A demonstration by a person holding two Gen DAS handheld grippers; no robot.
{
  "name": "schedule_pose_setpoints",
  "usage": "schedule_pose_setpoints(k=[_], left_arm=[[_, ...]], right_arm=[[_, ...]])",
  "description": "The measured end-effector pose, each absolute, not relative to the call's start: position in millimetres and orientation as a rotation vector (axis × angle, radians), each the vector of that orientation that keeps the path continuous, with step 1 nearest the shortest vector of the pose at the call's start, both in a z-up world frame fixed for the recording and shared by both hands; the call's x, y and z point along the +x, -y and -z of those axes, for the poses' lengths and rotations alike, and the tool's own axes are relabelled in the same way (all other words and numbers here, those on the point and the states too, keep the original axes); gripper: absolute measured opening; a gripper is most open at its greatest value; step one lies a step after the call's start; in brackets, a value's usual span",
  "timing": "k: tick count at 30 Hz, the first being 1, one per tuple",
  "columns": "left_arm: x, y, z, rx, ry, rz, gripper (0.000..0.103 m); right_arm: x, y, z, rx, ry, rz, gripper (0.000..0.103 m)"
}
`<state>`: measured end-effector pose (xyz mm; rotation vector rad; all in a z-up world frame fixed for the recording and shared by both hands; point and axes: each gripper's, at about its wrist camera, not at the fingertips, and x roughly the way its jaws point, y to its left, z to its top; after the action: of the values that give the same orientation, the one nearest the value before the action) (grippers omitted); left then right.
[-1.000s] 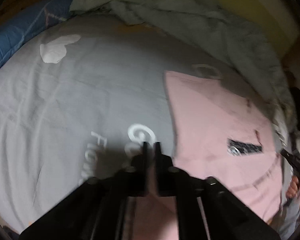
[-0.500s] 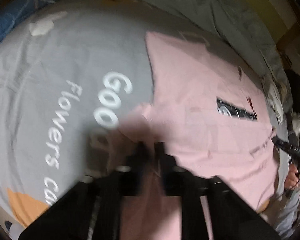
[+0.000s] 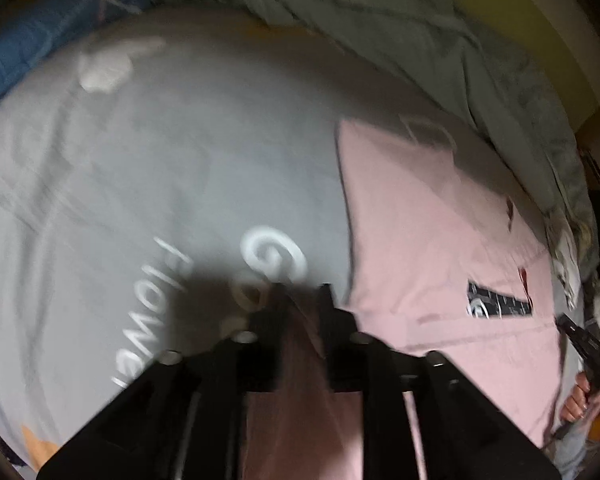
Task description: Fold small clothes
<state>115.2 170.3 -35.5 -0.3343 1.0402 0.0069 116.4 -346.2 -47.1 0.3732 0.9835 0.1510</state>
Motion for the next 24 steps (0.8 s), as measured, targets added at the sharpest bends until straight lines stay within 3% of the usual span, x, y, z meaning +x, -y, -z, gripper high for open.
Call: schedule_pose_setpoints(k=[1,3,5,11,16,18,20,24], left_arm=[[113,-172,31,-0.302,-1.007,-0.048,0.04],[104,-175,20,-0.236,-0.935,-0.097,0.041],[91,-174,8,-0.209,-0.893,-0.064,0.044],[11,-152,-18,-0.118,-0.763,0.03,0.05],[-59,-124,-26,-0.075,-0.608,0.025,0.055],[-88,-113,-27,-0.065,-0.52,0.009,0.062],[-113,-104,-25,-0.081,-0.443,-0.006,0.08],[-140,-95,-7,-0.168,-0.391,-0.031,0.101]], right_arm=[[115,349,45,0.364,-0.973,-0.137,0.001],[111,352,35,0.316,-0.94,-0.108,0.006],[101,352,22,0.274,-0.901,-0.099,0.025],[32,354,-21,0.21,-0.771,-0.063,0.045],[-39,347,-33,0.229,-0.696,-0.038,0.045],[-66,340,-34,0.249,-0.67,-0.048,0.047],[-89,333,-32,0.277,-0.645,-0.071,0.058],[-132,317,-11,0.348,-0.626,-0.057,0.069]])
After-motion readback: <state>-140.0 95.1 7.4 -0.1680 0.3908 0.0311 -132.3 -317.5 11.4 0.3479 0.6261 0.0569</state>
